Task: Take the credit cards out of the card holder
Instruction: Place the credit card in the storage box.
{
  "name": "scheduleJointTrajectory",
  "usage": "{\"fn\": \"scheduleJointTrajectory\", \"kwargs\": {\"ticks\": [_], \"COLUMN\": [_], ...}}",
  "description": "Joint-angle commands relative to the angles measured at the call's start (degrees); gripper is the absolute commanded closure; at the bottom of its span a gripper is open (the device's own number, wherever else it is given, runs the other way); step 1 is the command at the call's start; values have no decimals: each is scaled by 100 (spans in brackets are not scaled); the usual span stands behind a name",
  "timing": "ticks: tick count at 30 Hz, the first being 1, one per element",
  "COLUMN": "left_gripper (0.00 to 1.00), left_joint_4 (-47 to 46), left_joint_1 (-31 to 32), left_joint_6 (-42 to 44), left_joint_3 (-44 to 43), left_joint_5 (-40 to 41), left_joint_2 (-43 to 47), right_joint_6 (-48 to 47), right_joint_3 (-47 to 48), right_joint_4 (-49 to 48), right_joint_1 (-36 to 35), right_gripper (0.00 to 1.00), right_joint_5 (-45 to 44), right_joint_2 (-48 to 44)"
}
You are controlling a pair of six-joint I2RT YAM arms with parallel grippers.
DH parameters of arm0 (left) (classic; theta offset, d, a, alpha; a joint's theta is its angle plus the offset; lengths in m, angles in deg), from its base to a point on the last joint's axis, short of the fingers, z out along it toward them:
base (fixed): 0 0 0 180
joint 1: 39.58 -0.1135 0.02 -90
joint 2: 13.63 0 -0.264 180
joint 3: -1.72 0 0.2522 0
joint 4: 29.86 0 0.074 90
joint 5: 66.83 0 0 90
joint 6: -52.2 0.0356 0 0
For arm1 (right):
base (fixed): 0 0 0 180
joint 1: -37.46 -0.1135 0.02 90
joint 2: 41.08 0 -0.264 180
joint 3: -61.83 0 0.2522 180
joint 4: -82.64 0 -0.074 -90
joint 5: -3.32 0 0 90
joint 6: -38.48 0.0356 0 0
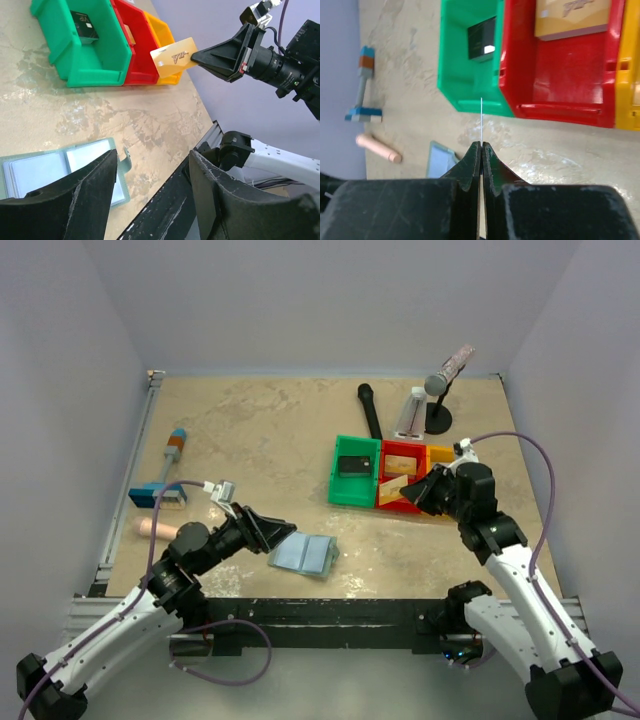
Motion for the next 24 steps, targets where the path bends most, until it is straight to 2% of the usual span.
{"fn": "scheduleJointTrajectory", "kwargs": {"ticks": [1, 7, 18, 24], "left_gripper": [37, 38, 38, 38], "left_joint_4": [170, 144, 12, -58], "left_joint_1": [-32, -32, -23, -32], "left_joint_6": [64, 73, 73, 38], "left_joint_3": [-173, -156, -77, -24], "left_joint_5": [142, 106, 36, -34], "left_joint_2": [86, 16, -151, -265], "right_joint_6": [197, 162, -14, -76], "right_joint_3": [266, 530, 1497, 1576], "right_joint_4": [65, -216, -734, -1024], "right_joint_1": [424, 855, 935, 952], "right_gripper": [100, 100, 100, 100], "right_joint_5": [-612, -876, -789, -710], "right_joint_2": [280, 974, 2530, 3075]}}
